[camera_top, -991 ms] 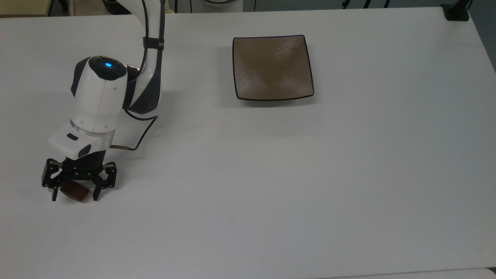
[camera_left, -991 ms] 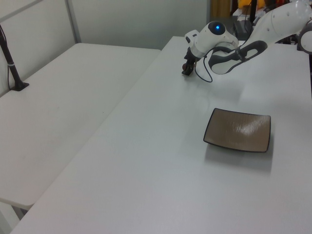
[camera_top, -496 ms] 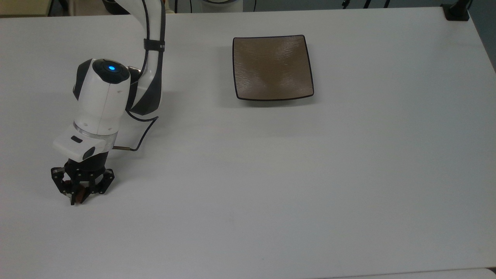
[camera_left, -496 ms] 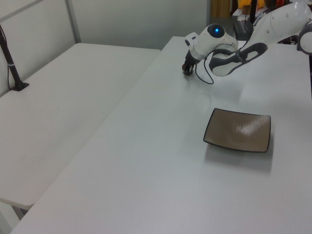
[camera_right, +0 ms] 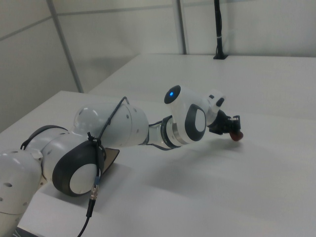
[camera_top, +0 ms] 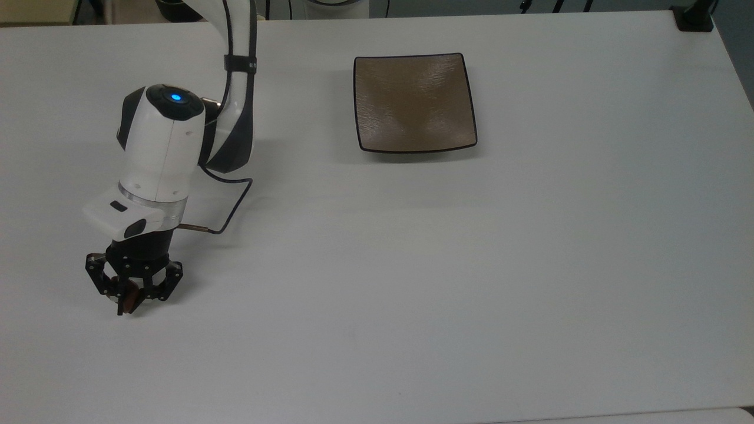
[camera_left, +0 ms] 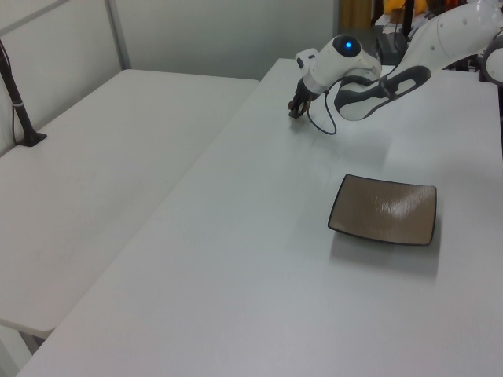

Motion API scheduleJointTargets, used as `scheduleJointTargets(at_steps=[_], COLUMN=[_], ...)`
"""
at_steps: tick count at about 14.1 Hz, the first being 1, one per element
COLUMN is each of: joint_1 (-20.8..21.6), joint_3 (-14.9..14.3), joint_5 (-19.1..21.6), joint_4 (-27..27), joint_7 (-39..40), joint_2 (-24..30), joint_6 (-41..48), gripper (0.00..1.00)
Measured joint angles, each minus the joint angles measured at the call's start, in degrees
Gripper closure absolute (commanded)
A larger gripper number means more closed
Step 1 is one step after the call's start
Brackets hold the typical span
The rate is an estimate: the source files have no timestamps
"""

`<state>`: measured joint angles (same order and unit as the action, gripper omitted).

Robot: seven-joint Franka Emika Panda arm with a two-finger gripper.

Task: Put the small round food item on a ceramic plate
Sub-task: 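Lift the held food item and carry it over the brown square plate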

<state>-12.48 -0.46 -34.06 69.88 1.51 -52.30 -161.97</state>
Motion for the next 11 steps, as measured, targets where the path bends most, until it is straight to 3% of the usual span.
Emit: scheduleJointTargets(at_steps=[3,8,11], joint_1=[0.1,0.28,0.41], joint_3=[2.12,6.61,10.5], joint_5=[0.02,0.09,4.78], joint_4=[3.59,17.63,22.41], joint_7=[-5.23,-13.1,-16.27], joint_2=[3.61,15.24,20.25], joint_6=[0.0,3.77,10.06], gripper=[0.85,0.85,0.85])
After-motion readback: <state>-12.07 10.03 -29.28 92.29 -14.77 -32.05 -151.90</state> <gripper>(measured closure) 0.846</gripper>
